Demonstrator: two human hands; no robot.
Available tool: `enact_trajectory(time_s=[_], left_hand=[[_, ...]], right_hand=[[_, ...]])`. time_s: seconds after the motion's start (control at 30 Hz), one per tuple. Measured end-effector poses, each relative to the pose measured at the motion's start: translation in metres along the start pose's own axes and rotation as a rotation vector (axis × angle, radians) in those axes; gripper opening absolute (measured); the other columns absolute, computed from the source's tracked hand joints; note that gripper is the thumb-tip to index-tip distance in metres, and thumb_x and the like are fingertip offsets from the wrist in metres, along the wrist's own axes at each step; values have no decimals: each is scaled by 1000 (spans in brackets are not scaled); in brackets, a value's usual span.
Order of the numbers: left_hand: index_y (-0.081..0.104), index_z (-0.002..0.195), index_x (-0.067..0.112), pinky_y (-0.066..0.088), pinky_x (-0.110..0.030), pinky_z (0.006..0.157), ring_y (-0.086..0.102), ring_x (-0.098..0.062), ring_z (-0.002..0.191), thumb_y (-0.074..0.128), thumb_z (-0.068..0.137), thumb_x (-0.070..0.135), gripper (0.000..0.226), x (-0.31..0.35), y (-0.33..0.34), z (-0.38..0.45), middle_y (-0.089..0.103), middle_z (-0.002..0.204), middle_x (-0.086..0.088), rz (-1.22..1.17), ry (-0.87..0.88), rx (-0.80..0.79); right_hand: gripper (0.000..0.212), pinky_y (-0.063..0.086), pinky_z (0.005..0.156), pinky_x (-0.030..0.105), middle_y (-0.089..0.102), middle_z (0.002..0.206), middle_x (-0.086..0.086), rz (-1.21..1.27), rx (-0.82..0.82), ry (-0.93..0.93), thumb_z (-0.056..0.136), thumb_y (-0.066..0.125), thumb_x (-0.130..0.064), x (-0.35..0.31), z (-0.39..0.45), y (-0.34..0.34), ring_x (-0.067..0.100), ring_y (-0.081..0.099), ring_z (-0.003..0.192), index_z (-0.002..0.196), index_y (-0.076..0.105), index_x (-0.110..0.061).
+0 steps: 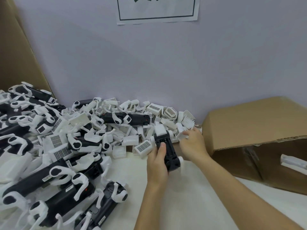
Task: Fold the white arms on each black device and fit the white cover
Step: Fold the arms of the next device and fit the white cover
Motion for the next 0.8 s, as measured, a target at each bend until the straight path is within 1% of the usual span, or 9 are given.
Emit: enact_trajectory(time_s=[0.03, 0.1, 0.17, 0.3, 0.37, 0.43, 0.57, 0.67, 0.8], left_hand=[[66, 85, 19, 40, -13, 41, 61, -3, 51, 53, 101, 29, 24, 1, 1, -1, 65, 63, 7, 9, 1, -7], [67, 83, 22, 42, -13, 45, 63, -4, 58, 55, 101, 30, 23, 1, 2, -2, 67, 65, 9, 18, -2, -19], [69, 82, 24, 44, -14, 48, 64, -6, 62, 55, 100, 31, 24, 1, 3, -2, 68, 67, 11, 37, 2, -32], [72, 73, 30, 44, -17, 52, 63, -8, 65, 54, 101, 30, 34, 3, 5, -4, 68, 68, 11, 64, 26, -64], [71, 75, 28, 44, -17, 52, 63, -8, 66, 53, 102, 30, 32, 3, 4, -4, 68, 68, 11, 68, 31, -57], [69, 78, 24, 42, -14, 48, 61, -6, 62, 53, 102, 28, 29, 5, 3, -4, 67, 66, 12, 75, 39, -47], [67, 80, 20, 39, -12, 42, 59, -3, 52, 52, 102, 26, 28, 9, 1, -5, 65, 61, 10, 71, 64, -30], [67, 82, 16, 39, -12, 41, 59, -3, 50, 52, 103, 23, 27, 13, -4, -6, 64, 60, 8, 42, 103, 19], [64, 81, 16, 38, -13, 39, 56, -2, 46, 51, 102, 20, 25, 15, -7, -7, 62, 54, 11, -27, 118, 86]], right_hand=[[21, 43, 88, 32, 51, 123, 15, -5, -32, 60, 98, 43, -9, 4, 6, 2, 27, 55, 108, 92, 63, -8], [33, 31, 55, 28, 45, 76, 7, -30, -44, 125, 95, 44, -9, 15, 13, 5, 19, 41, 63, 63, 41, -15], [36, 22, 48, 29, 35, 65, 2, -114, 15, 94, 90, 46, -3, 19, 14, 5, 21, 36, 60, 60, 32, -16], [32, 28, 63, 25, 52, 87, 4, -251, 255, -144, 95, 50, -6, 5, -1, -1, 28, 50, 84, 63, 44, -9], [18, 27, 72, 20, 58, 106, 8, -260, 318, -257, 97, 52, -7, -4, -10, -6, 27, 55, 96, 84, 63, -3], [10, 29, 72, 20, 62, 102, 11, -228, 376, -363, 95, 57, -2, -10, -23, -14, 27, 57, 90, 95, 66, 1], [16, 47, 69, 31, 55, 85, 1, -86, 427, -423, 88, 60, 9, -3, -56, -24, 19, 55, 75, 86, 61, -7], [28, 45, 65, 27, 52, 86, -4, 5, 409, -388, 88, 59, 7, 16, -80, -21, 8, 53, 77, 95, 50, -18], [33, 40, 70, 10, 53, 97, -6, -14, 350, -442, 86, 57, 14, 32, -95, -16, 1, 54, 91, 100, 65, -15]])
Point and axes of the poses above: each hand's wrist, its own z-axis towards the middle knuckle, its own y-axis out of the palm, x = y × z, the point moved 6 cm from there along z, towards the middle knuckle
